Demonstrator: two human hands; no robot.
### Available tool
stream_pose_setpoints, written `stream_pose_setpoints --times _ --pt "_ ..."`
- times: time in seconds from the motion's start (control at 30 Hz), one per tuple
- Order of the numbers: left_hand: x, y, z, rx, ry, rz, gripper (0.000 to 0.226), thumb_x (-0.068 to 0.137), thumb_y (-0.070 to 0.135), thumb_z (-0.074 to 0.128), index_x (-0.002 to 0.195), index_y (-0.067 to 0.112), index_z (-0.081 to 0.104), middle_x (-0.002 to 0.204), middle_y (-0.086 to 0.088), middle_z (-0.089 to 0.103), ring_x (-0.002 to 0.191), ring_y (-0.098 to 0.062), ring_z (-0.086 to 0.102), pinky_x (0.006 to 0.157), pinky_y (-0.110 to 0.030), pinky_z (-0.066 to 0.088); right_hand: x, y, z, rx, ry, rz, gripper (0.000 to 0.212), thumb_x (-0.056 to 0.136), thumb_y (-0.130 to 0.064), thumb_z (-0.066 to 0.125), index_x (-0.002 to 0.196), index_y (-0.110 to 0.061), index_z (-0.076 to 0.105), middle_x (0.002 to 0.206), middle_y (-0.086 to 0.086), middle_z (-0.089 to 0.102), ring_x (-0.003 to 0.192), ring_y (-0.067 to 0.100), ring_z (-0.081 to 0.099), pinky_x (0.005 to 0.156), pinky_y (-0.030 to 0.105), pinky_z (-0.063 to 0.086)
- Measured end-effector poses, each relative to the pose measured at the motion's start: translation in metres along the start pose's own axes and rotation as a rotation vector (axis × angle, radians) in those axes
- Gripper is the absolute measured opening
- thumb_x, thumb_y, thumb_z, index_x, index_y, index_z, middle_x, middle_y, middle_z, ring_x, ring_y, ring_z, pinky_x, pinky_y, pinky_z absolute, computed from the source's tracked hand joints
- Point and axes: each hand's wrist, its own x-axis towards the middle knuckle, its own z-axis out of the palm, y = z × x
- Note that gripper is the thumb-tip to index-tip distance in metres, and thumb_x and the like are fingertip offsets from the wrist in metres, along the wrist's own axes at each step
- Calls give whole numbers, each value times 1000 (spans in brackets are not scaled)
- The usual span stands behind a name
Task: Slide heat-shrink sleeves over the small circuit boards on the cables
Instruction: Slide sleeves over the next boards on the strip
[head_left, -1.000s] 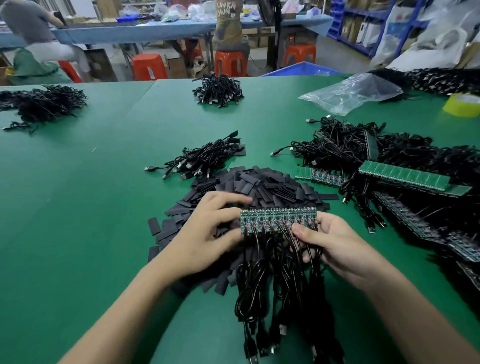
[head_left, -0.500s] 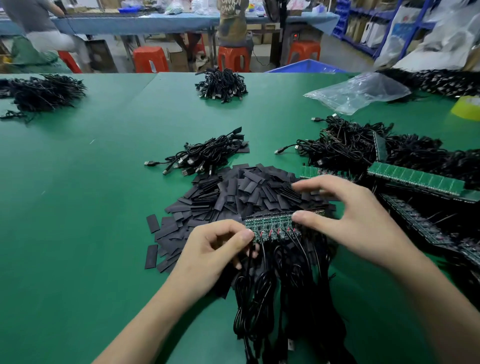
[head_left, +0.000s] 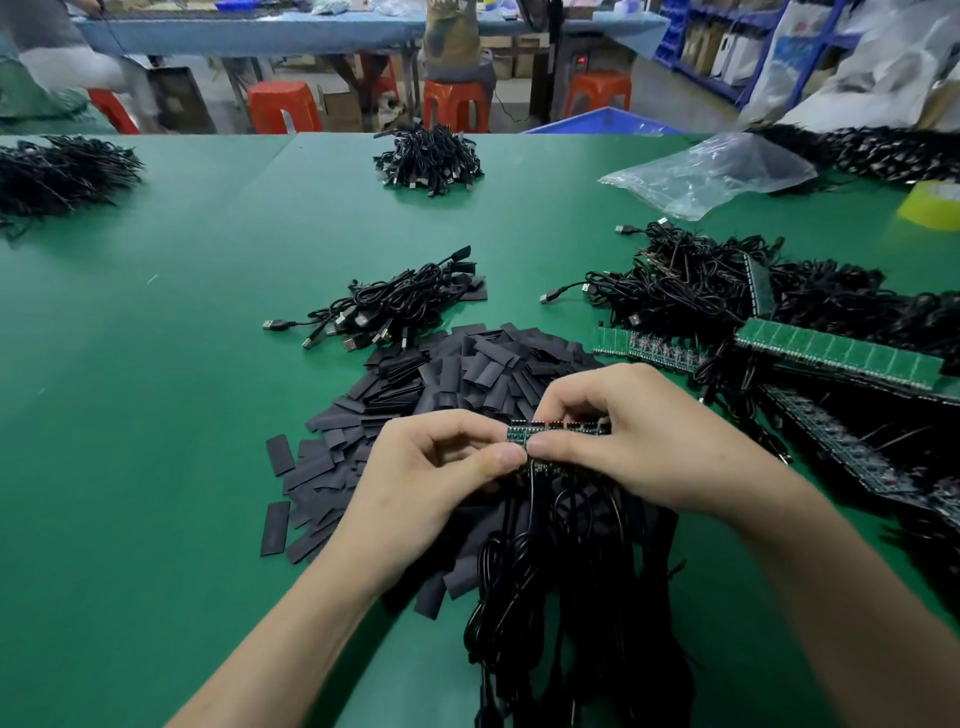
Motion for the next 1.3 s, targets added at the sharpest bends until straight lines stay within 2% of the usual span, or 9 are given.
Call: stream_pose_setpoints --times 0.27,0.4,0.6,0.8,0.97,1.07,1.13,1.2,1.3 --pt "-1 -1 -6 -190 -27 -98 9 75 14 76 81 13 82 72 -5 75 63 -6 68 63 -13 52 7 -2 0 62 -81 -60 13 89 -33 76 77 -31 71 74 -14 70 67 3 61 64 27 44" --pt "-1 1 -8 -238 -66 -143 14 74 16 83 85 8 81 75 -12 75 65 -11 69 65 -16 54 8 3 1 131 -107 -94 18 90 -29 76 75 -35 69 69 -20 67 63 -4 57 59 14 39" --pt "-1 4 -10 -297 -114 -212 17 72 25 80 83 13 80 75 -9 74 66 -12 68 67 -17 54 13 3 0 283 -193 -111 12 90 -26 75 79 -31 73 73 -16 71 68 -5 61 64 13 43" --pt "16 43 -27 92 -258 -164 6 75 20 85 74 23 79 79 -3 73 73 -13 61 72 -20 48 13 8 -20 124 -320 28 7 86 -36 80 84 -31 77 76 -10 74 64 -4 61 60 12 45" --pt "31 97 -29 197 -314 0 8 74 26 88 75 25 80 67 0 71 61 -8 61 60 -17 49 7 -8 -39 -87 -393 11 59 69 -77 69 124 -57 58 117 -46 59 104 -26 54 83 -1 42" --pt "37 112 -17 181 -183 188 12 70 26 90 75 24 80 64 5 69 58 -6 59 58 -16 48 8 -25 -43 241 -291 -101 35 91 -49 66 121 -31 69 114 -23 73 105 -7 67 86 10 50" --pt "39 114 -7 127 -85 279 10 71 25 87 74 21 78 62 8 68 55 -6 59 56 -16 48 7 -34 -42 433 -130 -142 31 97 -34 59 118 -14 71 110 -5 78 107 9 72 95 25 55" --pt "39 112 2 67 -57 335 6 74 20 80 76 17 75 62 6 69 50 -10 60 52 -19 49 10 -38 -39 495 -33 -173 32 98 -29 59 121 -8 68 104 2 79 107 18 73 100 38 55" --pt "44 107 3 39 -37 356 8 82 17 78 81 12 72 66 2 72 50 -13 60 51 -22 50 15 -40 -33 526 55 -181 22 98 -25 59 108 -9 69 91 4 79 93 21 76 92 34 58"
